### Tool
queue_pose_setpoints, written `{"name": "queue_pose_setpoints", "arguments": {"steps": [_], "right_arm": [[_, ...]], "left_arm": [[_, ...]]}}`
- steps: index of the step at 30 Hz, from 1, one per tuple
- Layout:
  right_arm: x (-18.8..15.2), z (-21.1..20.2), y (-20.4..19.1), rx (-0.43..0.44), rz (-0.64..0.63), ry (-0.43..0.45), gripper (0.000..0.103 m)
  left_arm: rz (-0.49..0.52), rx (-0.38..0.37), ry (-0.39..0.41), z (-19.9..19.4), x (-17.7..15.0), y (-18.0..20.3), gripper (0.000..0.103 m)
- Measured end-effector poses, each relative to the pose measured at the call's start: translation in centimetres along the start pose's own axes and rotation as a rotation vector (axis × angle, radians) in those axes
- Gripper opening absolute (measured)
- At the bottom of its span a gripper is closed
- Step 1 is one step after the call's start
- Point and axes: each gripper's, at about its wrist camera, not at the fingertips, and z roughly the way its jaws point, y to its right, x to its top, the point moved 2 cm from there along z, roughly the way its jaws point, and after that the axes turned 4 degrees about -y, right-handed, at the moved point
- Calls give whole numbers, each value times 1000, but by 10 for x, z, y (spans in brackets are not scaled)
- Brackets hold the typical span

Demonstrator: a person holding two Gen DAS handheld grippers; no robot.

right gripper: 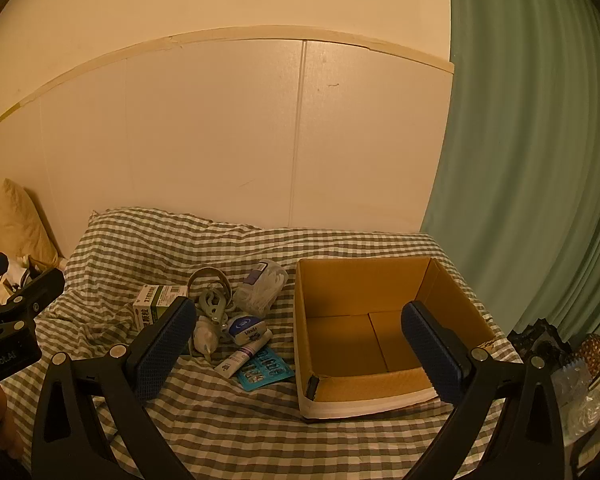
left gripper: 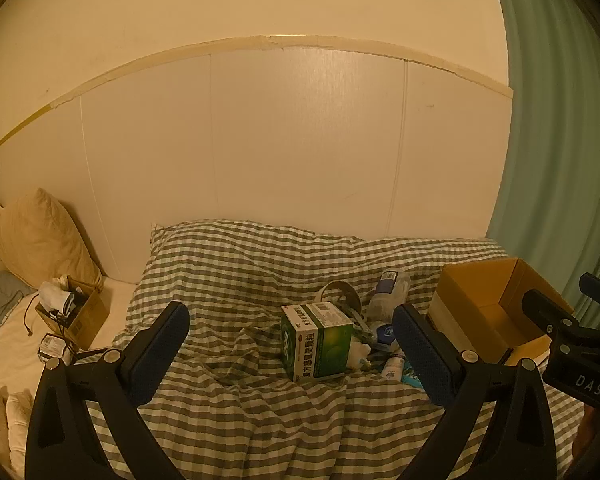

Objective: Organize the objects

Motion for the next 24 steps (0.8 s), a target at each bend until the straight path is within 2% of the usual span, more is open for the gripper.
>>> {"name": "queue_pose_setpoints", "arguments": {"steps": [24], "right_arm": [[-1,2,-6,17,-22,-9,103]], "left_arm": [[10,29,-4,3,-3,3,103]]}}
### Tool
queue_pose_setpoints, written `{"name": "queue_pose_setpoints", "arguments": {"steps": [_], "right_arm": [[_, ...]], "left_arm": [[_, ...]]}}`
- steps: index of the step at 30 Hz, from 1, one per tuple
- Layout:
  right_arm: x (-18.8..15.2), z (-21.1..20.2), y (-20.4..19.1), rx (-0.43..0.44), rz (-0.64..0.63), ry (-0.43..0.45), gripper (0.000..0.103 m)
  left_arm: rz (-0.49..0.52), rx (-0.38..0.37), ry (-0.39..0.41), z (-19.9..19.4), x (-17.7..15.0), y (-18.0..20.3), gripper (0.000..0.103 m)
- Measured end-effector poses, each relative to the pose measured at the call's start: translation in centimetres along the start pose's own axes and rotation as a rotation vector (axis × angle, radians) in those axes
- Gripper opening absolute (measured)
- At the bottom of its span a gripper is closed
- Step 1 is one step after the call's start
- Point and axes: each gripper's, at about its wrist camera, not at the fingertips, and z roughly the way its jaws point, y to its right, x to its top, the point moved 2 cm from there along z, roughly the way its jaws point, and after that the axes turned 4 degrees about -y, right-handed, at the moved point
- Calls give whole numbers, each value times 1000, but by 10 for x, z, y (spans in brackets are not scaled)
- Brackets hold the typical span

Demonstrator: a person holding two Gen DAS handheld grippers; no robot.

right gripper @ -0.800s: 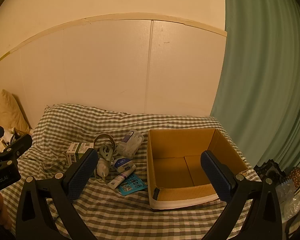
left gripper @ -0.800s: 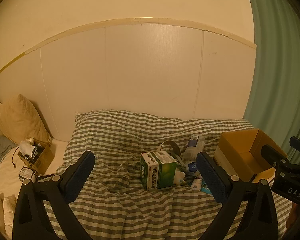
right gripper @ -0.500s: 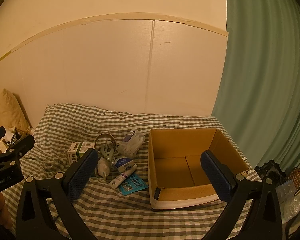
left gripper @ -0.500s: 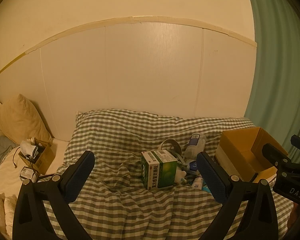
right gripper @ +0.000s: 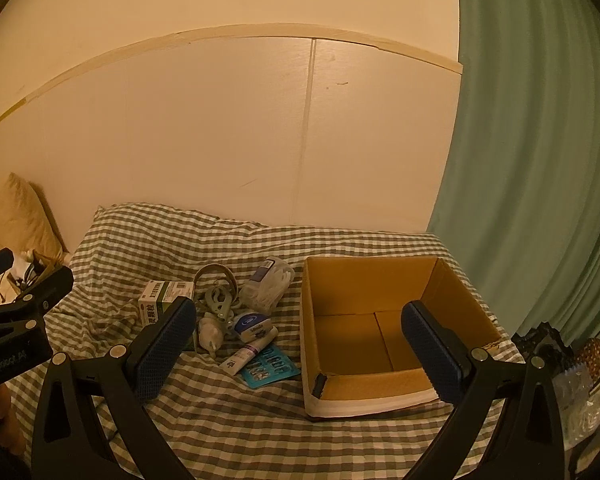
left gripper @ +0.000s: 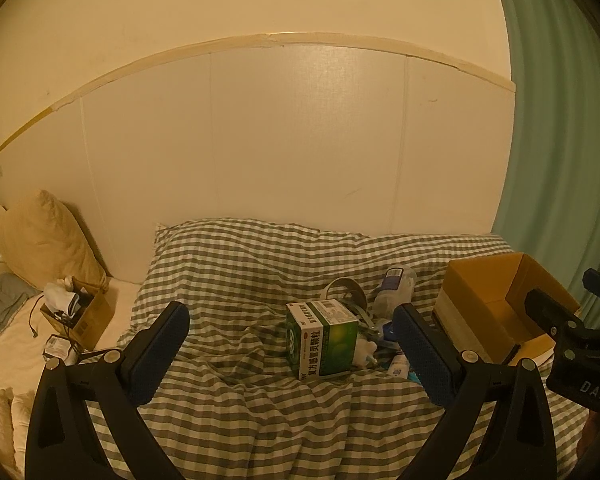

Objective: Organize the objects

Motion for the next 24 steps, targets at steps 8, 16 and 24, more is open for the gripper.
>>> {"name": "queue_pose_setpoints", "arguments": {"steps": [8,16,24], "right_arm": [[2,-1,0,2,0,0,103],[2,-3,1,9,-3,3,103],[5,-10,1,-6,-14,-2,103]], "left_arm": [[2,7,-1,1,0,1,103],[0,13,1,0,1,0,103],[-19,-10,1,-7,6,-1,103]]}}
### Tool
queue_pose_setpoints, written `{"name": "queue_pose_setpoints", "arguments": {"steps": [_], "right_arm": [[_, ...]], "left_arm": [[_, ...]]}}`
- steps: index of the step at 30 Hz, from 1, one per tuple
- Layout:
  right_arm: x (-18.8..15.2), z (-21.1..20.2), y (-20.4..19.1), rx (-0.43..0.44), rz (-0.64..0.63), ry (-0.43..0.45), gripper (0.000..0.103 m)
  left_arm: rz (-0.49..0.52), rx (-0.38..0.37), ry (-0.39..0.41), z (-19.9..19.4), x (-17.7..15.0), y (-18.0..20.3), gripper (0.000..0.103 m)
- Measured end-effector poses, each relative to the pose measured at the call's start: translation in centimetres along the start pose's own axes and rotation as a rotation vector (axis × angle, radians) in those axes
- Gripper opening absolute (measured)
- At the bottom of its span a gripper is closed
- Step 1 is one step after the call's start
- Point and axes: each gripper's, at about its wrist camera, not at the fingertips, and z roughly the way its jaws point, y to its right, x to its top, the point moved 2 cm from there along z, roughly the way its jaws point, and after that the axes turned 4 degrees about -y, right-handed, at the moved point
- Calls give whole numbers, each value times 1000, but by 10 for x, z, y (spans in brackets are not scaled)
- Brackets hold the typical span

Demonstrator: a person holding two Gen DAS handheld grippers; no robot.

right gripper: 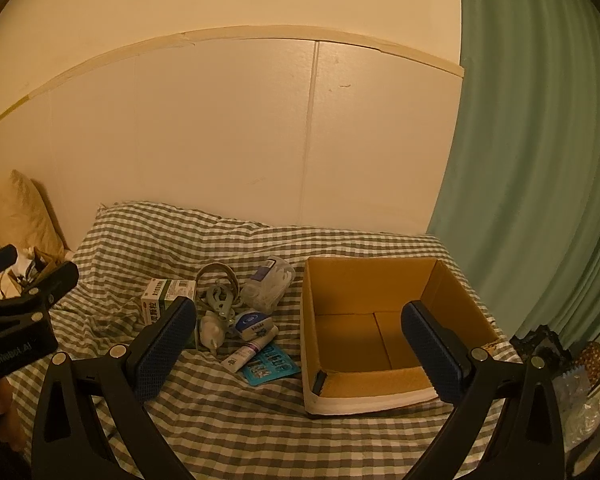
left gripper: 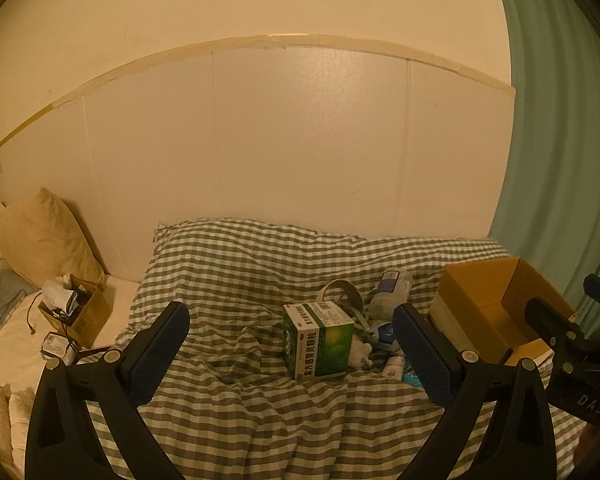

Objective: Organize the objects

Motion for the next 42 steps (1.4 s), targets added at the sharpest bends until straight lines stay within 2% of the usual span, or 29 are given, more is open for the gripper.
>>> {"name": "queue_pose_setpoints", "arguments": {"steps": [10,16,23,27,32,34,37,40,42], "right_arm": [[12,-53,-11,-24,0,52,103],[9,-56,-21,-5,-5,40,103],[-13,6,-43,28,-45,-94,103],[-30,50,-46,39,-66,-176,103],[-50,90,-44,59,-81,-255,102],[-53,101,-42,82,-81,-275,100],[-56,111,-50,116,-103,-300,99],[-57,129,-65,147,-145,-341,91],[-55,145,-75,89,-166,-357,91]], "left_arm": [[-29,6,39,-33,13,-21,103],[-12,46,1,-23,4,-30,103],[-37,75,-131,42,-28,-35,103],[-46,66,-212,83,-47,-24,103],[-18,52,-271,122,-57,-2,103],[7,69,-289,136,-59,3,103],[27,126,-308,148,-61,-1,103],[-22,132,-336,154,-62,-16,103],[-38,128,-339,154,-63,-21,103]]}}
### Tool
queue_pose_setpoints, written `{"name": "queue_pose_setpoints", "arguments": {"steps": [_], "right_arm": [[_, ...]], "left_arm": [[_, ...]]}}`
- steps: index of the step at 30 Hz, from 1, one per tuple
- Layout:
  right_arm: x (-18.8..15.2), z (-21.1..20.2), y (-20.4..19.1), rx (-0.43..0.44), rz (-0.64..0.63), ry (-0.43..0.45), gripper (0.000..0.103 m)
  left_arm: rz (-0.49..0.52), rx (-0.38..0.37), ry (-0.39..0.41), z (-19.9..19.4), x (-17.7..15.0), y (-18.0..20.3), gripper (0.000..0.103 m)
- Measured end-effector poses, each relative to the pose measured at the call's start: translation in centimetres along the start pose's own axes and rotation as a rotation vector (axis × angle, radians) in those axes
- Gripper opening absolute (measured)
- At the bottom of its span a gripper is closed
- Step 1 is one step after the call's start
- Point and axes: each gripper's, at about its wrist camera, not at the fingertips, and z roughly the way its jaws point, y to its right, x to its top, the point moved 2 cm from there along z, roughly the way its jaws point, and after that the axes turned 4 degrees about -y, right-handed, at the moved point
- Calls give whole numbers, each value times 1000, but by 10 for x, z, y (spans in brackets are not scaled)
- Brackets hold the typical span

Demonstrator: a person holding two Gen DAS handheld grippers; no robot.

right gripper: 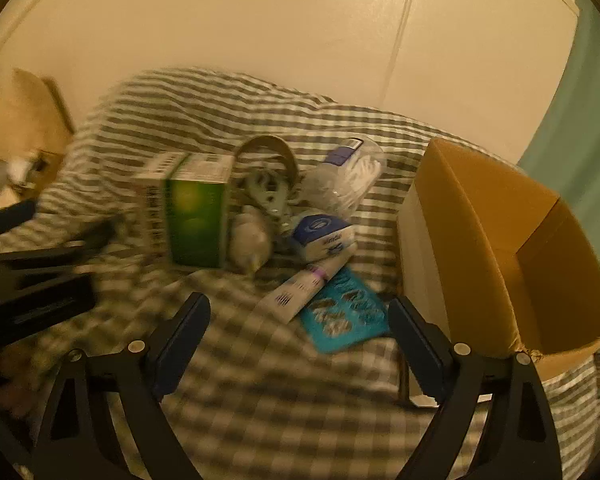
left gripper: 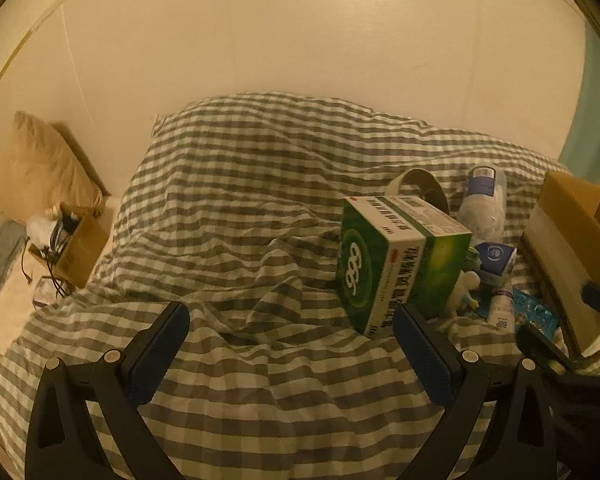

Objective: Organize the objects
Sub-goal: 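Grasp the green-white medicine box with the left tool while the right tool grasps the white tube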

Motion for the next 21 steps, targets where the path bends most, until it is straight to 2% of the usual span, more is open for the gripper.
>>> {"name": "queue_pose_setpoints", "arguments": {"steps": [4,5,6,9,11,14,16,18,21], "right_arm": [[12,27,-23,-130,-77,-16,91],[12,30,-28,-142,-93,-19,87],[11,31,-32,-133,-110,-22,73],[4,21,-38,-153,-162,6,70],[4,21,-34,-135,-146,-3,70],[5,41,-12,-86,-49,-94,70],[4,62,-1,-10,-1,-167,67],[1,78,10,46,54,-221,53],[0,71,20,44,94,-195,31]], "left_arm": [[20,9,-4,10,-1,2,103],[19,13,-7,11,0,1,103],[12,17,-10,12,1,-1,103],[-32,20,-16,16,4,-12,103],[-54,14,-18,17,3,-17,103],[-57,5,-20,18,2,-17,103],[-42,9,-16,17,1,-13,103],[-28,8,-10,16,0,-10,103],[-2,11,-7,14,-1,-4,103]]}}
